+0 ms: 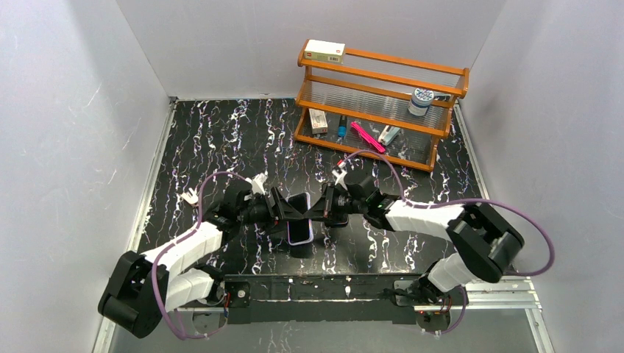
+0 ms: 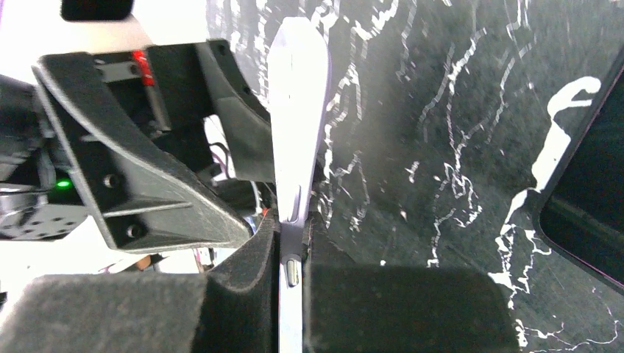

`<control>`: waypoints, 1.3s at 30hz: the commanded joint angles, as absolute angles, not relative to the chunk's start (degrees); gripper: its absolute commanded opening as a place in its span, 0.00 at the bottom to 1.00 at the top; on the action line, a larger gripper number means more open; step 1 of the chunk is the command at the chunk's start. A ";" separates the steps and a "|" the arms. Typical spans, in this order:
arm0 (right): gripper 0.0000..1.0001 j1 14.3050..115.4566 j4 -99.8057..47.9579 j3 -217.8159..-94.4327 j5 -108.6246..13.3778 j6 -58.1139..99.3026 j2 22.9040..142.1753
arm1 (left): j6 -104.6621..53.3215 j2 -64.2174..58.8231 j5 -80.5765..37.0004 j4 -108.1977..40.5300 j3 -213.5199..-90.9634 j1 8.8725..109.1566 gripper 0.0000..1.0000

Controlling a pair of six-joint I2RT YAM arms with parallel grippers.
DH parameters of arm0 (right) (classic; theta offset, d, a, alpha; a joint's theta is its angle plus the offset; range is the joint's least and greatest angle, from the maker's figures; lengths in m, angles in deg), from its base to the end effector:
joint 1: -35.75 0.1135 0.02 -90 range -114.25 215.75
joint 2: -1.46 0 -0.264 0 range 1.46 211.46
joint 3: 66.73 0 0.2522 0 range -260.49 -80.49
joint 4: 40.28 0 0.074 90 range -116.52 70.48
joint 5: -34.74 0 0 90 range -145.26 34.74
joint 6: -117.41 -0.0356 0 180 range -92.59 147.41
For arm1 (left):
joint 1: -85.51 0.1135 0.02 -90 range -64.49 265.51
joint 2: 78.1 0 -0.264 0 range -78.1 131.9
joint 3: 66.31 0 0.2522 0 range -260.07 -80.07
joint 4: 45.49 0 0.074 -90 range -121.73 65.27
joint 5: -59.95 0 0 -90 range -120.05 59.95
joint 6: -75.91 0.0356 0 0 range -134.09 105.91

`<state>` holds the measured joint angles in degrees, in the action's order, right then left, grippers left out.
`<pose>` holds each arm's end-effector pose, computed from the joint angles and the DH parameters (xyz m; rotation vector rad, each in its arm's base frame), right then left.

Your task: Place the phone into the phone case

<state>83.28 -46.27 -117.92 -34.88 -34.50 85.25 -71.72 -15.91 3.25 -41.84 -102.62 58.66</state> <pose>0.1934 0.2296 0.1920 0.0357 2.3862 1.4419 0.1821 -0.1141 0.1858 -0.2263 2.3496 -1.4260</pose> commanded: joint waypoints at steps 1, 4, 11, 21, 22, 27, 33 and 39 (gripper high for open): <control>0.01 81.14 -49.74 -118.48 -34.94 -33.68 77.52 | -80.74 -18.33 9.10 -50.93 -103.33 59.05 0.70; 0.01 79.98 -50.73 -117.31 -34.91 -34.25 72.97 | -84.74 -19.07 10.46 -56.57 -103.23 59.12 0.70; 0.01 78.08 -58.37 -114.63 -30.00 -38.59 68.38 | -91.56 -20.63 11.42 -66.24 -104.21 59.09 0.64; 0.08 77.87 -63.37 -114.07 -25.21 -40.28 68.91 | -95.86 -22.40 10.36 -71.26 -105.48 59.08 0.19; 0.12 77.87 -63.03 -114.13 -25.02 -40.19 68.88 | -96.25 -22.53 10.18 -71.73 -105.47 59.07 0.15; 0.38 77.94 -62.55 -113.46 -23.03 -40.17 68.61 | -97.01 -22.65 9.85 -73.86 -106.11 59.06 0.03; 0.61 77.88 -63.81 -111.70 -18.80 -41.51 68.63 | -95.60 -22.47 9.67 -75.35 -106.94 59.06 0.00; 0.57 77.86 -67.93 -109.32 -16.64 -44.21 68.89 | -93.72 -22.32 8.79 -75.59 -106.97 59.06 0.00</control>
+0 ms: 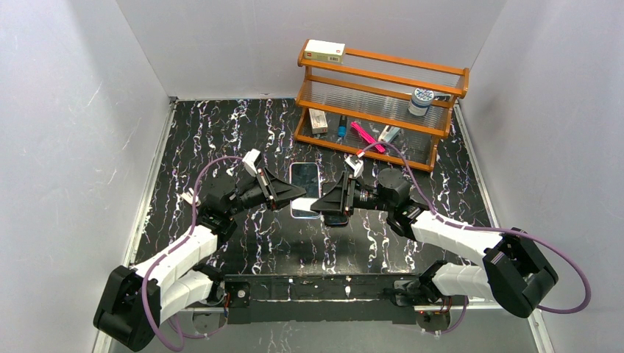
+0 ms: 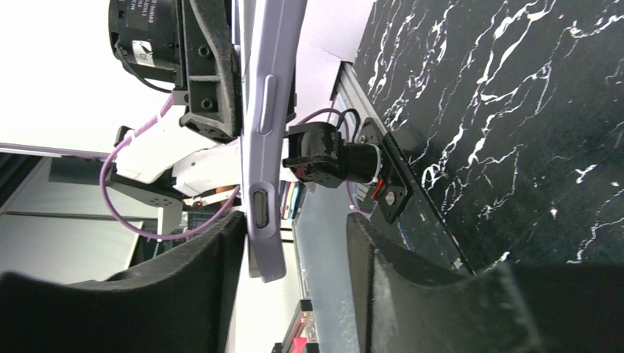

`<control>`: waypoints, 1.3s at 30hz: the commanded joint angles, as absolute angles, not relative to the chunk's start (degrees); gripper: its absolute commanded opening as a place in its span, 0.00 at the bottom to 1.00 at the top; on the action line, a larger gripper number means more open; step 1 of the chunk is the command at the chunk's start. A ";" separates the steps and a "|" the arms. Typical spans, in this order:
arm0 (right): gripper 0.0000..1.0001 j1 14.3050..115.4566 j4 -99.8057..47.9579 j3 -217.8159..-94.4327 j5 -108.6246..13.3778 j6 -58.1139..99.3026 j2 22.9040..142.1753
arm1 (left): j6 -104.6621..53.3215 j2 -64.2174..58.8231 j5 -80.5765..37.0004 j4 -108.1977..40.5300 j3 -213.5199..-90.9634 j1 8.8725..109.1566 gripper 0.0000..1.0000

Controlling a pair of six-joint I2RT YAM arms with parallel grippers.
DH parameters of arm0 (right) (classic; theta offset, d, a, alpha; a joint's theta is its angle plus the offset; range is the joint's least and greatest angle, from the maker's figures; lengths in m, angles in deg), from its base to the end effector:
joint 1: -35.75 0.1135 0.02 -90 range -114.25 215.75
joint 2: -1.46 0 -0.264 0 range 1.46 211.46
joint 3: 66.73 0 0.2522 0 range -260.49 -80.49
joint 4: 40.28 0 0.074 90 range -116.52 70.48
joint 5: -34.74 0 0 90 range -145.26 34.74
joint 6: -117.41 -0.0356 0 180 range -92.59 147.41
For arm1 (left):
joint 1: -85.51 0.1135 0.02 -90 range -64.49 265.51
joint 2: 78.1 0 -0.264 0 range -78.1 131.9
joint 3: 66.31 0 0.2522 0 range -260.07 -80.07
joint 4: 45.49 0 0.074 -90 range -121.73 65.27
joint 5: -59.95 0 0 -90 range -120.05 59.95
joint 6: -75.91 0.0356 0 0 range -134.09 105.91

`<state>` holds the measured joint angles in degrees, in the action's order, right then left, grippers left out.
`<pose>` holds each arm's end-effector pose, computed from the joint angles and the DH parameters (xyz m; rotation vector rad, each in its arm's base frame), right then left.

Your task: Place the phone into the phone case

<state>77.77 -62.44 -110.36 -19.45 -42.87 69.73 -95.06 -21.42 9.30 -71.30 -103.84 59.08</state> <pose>0.1750 0.1857 0.2491 -0.1085 2.0276 1.8918 0.1816 -0.1155 0.2631 -0.1736 1.8421 -1.9181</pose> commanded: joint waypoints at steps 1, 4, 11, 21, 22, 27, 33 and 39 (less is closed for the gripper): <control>0.55 77.91 -68.07 -109.20 -16.64 -44.31 68.91 | -93.46 -22.25 8.70 -75.59 -106.89 59.06 0.00; 0.52 77.91 -68.87 -109.19 -16.19 -44.76 69.25 | -92.74 -22.20 8.41 -75.59 -106.39 59.06 0.00; 0.47 77.88 -72.34 -109.51 -14.71 -49.40 70.53 | -90.77 -21.70 7.03 -75.59 -104.48 59.06 0.00; 0.01 77.90 -67.13 -109.10 -19.51 -55.58 67.01 | -62.77 -22.91 3.85 -43.64 -112.32 59.06 0.00; 0.01 77.93 -67.13 -109.06 -19.84 -56.06 66.88 | -60.98 -23.01 3.79 -42.13 -113.03 59.06 0.00; 0.08 77.94 -65.75 -110.19 -20.20 -52.82 66.82 | -61.95 -22.51 8.65 -44.87 -113.52 59.06 0.00; 0.50 77.86 -56.01 -113.49 -22.26 -41.16 64.74 | -63.98 -20.92 17.52 -49.02 -113.80 59.06 0.00; 0.70 77.77 -40.78 -119.30 -25.46 -29.09 62.22 | -63.41 -22.58 22.91 -51.54 -114.25 59.06 0.00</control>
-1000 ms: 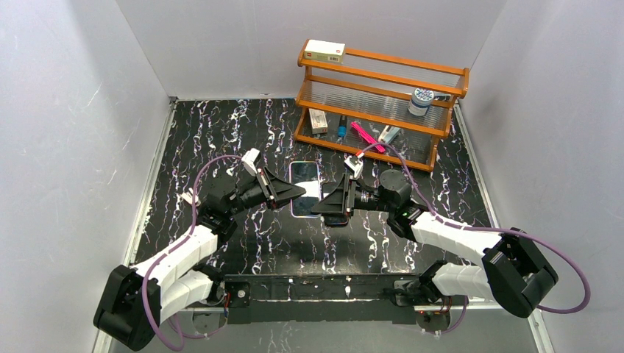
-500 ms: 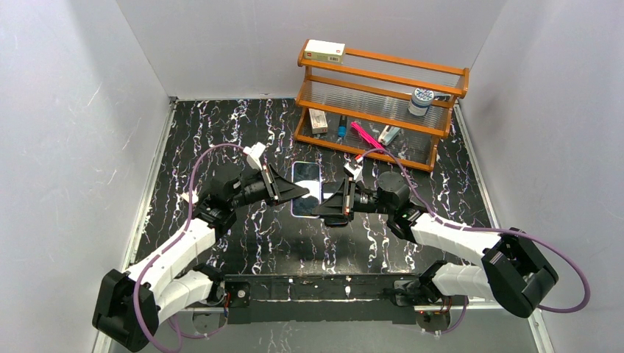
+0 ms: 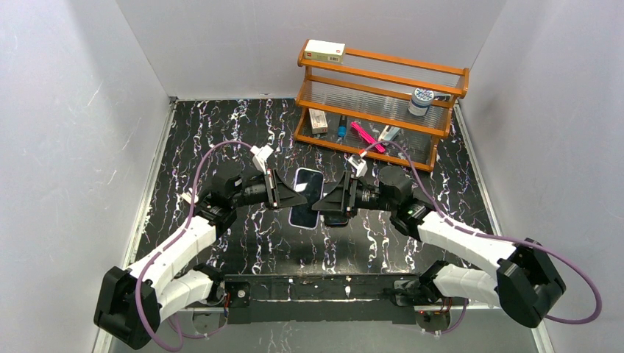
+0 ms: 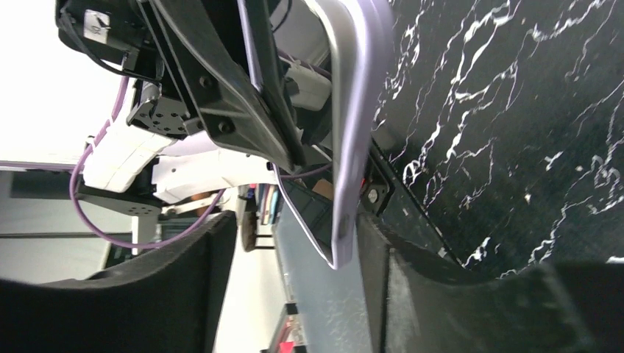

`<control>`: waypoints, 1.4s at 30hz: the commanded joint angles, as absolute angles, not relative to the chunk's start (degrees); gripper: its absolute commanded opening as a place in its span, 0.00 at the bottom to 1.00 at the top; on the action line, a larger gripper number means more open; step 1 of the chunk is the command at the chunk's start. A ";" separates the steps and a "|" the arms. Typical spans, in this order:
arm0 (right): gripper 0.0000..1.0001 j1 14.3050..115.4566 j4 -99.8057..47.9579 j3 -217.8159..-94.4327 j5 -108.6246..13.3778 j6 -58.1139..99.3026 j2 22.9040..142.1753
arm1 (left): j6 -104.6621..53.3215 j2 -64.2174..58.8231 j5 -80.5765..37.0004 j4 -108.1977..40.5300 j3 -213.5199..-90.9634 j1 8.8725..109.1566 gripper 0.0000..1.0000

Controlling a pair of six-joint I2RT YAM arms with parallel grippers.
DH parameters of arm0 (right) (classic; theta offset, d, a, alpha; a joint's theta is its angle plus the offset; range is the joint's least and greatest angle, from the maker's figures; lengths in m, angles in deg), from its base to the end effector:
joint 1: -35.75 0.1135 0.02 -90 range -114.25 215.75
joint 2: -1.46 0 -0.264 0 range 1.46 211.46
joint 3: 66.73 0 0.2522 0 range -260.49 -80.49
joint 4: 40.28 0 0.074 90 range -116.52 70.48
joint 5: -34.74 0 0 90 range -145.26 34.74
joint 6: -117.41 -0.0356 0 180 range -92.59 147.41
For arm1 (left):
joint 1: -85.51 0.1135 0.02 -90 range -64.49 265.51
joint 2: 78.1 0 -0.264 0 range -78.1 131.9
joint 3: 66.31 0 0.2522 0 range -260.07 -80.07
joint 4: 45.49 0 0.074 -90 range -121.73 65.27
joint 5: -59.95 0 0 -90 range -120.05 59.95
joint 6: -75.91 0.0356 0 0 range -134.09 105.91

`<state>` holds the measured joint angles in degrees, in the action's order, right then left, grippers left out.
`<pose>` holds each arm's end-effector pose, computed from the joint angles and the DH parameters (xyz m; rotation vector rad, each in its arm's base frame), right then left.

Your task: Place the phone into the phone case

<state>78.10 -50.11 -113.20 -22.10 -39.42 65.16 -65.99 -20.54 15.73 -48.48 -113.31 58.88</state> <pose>0.1693 0.1807 0.2621 -0.0882 2.0878 1.7963 0.1891 -0.1233 0.2771 0.2634 1.9587 -1.6335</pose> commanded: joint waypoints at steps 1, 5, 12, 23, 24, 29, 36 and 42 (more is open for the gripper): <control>0.73 77.71 -39.05 -120.20 -25.92 -27.82 61.68 | -63.26 -22.64 23.92 -51.82 -114.26 59.06 0.00; 0.78 76.65 -36.92 -121.84 -25.44 -25.51 60.54 | -65.05 -22.82 26.91 -55.31 -114.35 59.06 0.00; 0.76 76.03 -38.45 -123.20 -22.71 -24.08 59.90 | -66.36 -23.09 29.38 -56.52 -114.22 59.06 0.00; 0.71 73.68 -48.44 -119.46 -18.17 -29.56 60.07 | -69.28 -24.05 30.87 -59.60 -112.78 59.06 0.00; 0.70 73.56 -49.55 -119.35 -17.87 -30.12 60.33 | -69.37 -24.01 30.87 -59.64 -112.63 59.06 0.00; 0.65 73.07 -50.86 -119.47 -17.21 -31.11 60.80 | -69.51 -23.59 31.08 -59.72 -112.16 59.06 0.00; 0.59 72.18 -52.18 -119.73 -17.42 -32.27 61.43 | -69.29 -23.36 30.77 -60.05 -112.07 59.06 0.00; 0.45 71.70 -53.12 -119.80 -17.37 -32.98 62.19 | -69.37 -23.04 30.63 -60.12 -111.67 59.06 0.00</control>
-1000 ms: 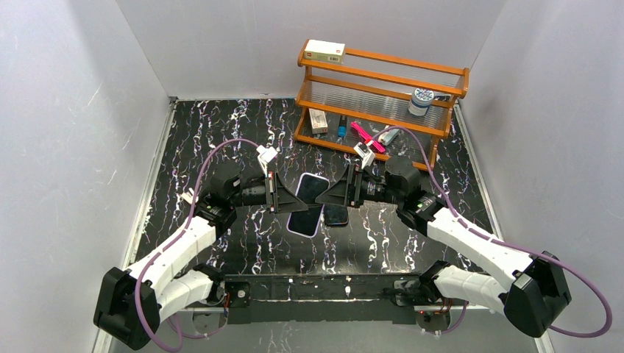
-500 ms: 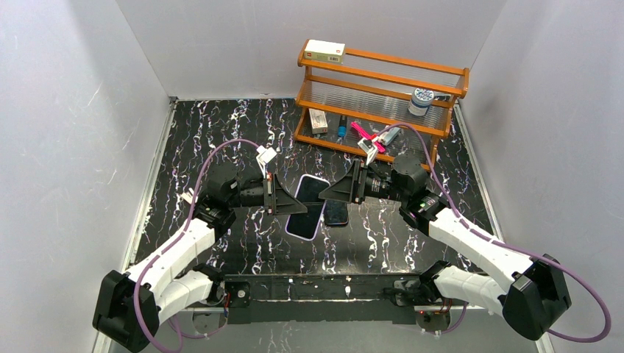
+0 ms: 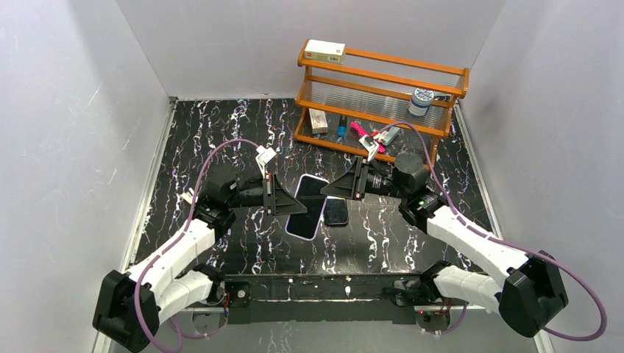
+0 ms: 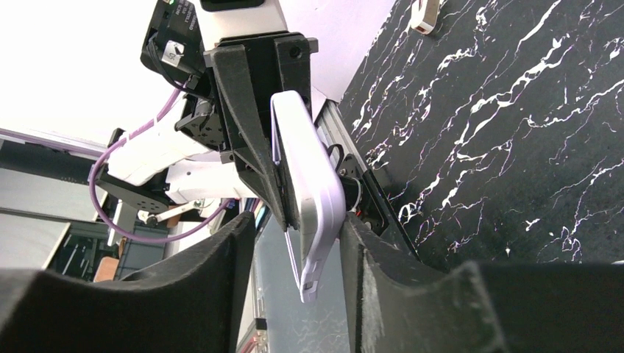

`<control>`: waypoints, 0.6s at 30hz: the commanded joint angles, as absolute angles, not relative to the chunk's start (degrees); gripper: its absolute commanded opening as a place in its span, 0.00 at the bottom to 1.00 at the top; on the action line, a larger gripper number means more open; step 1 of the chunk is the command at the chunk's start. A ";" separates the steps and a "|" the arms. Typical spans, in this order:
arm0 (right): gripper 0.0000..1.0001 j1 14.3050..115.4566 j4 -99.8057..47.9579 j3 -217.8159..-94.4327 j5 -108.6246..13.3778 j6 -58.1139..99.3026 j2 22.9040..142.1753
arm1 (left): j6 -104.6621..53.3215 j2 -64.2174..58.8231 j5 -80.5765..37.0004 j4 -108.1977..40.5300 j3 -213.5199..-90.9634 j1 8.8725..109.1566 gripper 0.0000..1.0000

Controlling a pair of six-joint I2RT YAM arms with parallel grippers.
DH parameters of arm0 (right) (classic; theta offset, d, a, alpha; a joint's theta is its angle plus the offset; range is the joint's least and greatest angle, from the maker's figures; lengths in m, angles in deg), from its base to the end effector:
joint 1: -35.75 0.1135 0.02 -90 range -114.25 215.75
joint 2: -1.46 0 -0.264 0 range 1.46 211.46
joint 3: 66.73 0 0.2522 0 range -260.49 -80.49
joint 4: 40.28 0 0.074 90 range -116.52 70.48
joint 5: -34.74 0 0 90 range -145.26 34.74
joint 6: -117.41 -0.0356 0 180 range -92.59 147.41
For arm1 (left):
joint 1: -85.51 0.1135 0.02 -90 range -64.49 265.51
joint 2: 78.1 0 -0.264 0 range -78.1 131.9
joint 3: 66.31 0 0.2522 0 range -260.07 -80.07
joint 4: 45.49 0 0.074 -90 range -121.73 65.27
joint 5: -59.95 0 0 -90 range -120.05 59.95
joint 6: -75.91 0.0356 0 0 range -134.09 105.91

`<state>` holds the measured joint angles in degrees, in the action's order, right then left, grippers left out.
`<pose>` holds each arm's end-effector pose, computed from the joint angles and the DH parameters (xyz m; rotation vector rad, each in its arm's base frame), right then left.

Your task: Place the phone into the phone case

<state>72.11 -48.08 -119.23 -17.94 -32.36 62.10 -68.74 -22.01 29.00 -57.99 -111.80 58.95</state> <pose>0.1825 0.1612 0.3073 -0.2270 1.8891 1.7410 0.1768 -0.1225 0.2893 0.5353 1.8303 -1.8148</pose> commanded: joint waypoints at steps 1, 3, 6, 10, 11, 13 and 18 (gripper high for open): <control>0.39 71.66 -53.39 -119.66 -17.53 -32.97 62.08 | -69.49 -22.94 30.61 -60.14 -111.58 59.06 0.00; 0.22 71.53 -53.97 -119.16 -18.12 -33.05 61.73 | -69.84 -22.59 30.26 -60.09 -111.39 59.06 0.00; 0.01 71.53 -54.27 -118.10 -20.60 -33.46 60.50 | -68.17 -21.53 28.67 -55.38 -111.74 59.06 0.00; 0.01 71.55 -53.80 -117.49 -22.90 -33.00 58.66 | -57.61 -19.29 24.24 -40.83 -114.65 59.05 0.00; 0.01 71.55 -52.85 -117.61 -23.40 -32.49 58.29 | -56.56 -18.96 23.53 -39.39 -115.18 59.06 0.00; 0.01 71.54 -51.27 -117.69 -23.86 -32.06 57.70 | -56.77 -18.99 23.75 -40.13 -115.40 59.06 0.00; 0.39 71.25 -55.67 -115.64 -20.76 -35.28 58.21 | -69.02 -20.14 29.01 -59.18 -112.06 59.06 0.00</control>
